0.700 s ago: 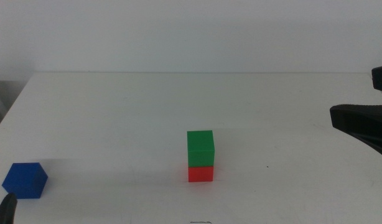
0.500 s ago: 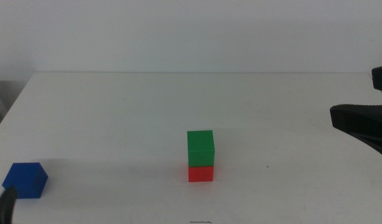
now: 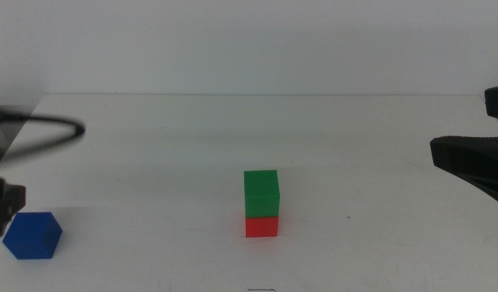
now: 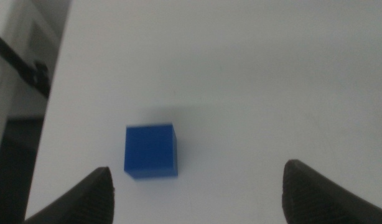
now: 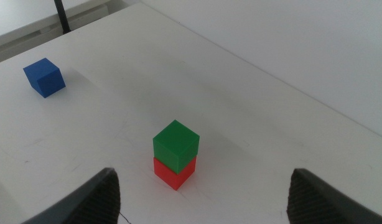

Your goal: Stack red cubes first, then green, then blue cubes in a specific spot.

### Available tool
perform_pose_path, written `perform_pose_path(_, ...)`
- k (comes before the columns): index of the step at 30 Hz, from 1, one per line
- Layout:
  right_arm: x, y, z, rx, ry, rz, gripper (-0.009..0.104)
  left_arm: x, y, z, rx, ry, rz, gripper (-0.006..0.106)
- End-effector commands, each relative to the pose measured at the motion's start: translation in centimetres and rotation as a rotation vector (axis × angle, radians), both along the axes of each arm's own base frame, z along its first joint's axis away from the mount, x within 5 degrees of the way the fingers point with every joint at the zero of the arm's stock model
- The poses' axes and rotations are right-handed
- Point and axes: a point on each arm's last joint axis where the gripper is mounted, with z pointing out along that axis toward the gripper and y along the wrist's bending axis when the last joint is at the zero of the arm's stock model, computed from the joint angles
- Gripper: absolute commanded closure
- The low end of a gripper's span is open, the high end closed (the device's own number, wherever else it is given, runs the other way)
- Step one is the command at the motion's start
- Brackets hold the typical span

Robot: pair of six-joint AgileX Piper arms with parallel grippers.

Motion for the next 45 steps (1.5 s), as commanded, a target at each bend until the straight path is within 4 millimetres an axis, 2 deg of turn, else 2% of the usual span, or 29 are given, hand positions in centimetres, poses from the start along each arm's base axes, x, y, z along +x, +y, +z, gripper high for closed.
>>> perform_pose_path(1,0.1,-0.2,1.4,0.041,-0.092,-0.014,0.004,1.4,-0.1,2.0,-0.025,0.037,-0.001,0.01)
perform_pose_path(6,0.1,-0.2,1.4,0.041,-0.092,-0.014,0.004,4.5,-0.1,2.9,-0.04,0.145,-0.007,0.01)
perform_pose_path(14,0.1,-0.2,1.4,0.041,-0.092,-0.014,0.004,9.1,0.1,2.6,-0.046,0.356,-0.01,0.01)
perform_pose_path(19,0.1,-0.2,1.4,0.041,-0.092,-0.014,0.004,11.8,1.8,1.9,-0.016,0.467,-0.019,0.01)
perform_pose_path(23,0.1,-0.2,1.4,0.041,-0.092,-0.014,0.004,13.4,3.9,0.7,-0.02,0.557,-0.055,0.01)
perform_pose_path(29,0.1,-0.2,1.4,0.041,-0.092,-0.014,0.004,15.3,6.0,-2.3,0.004,0.66,-0.075,0.01)
perform_pose_path(38,0.1,-0.2,1.4,0.041,-0.092,-0.014,0.004,17.6,6.7,-6.6,-0.038,0.754,-0.113,0.01)
perform_pose_path(45,0.1,-0.2,1.4,0.041,-0.091,-0.014,0.004,18.5,6.9,-8.6,-0.049,0.787,-0.118,0.01)
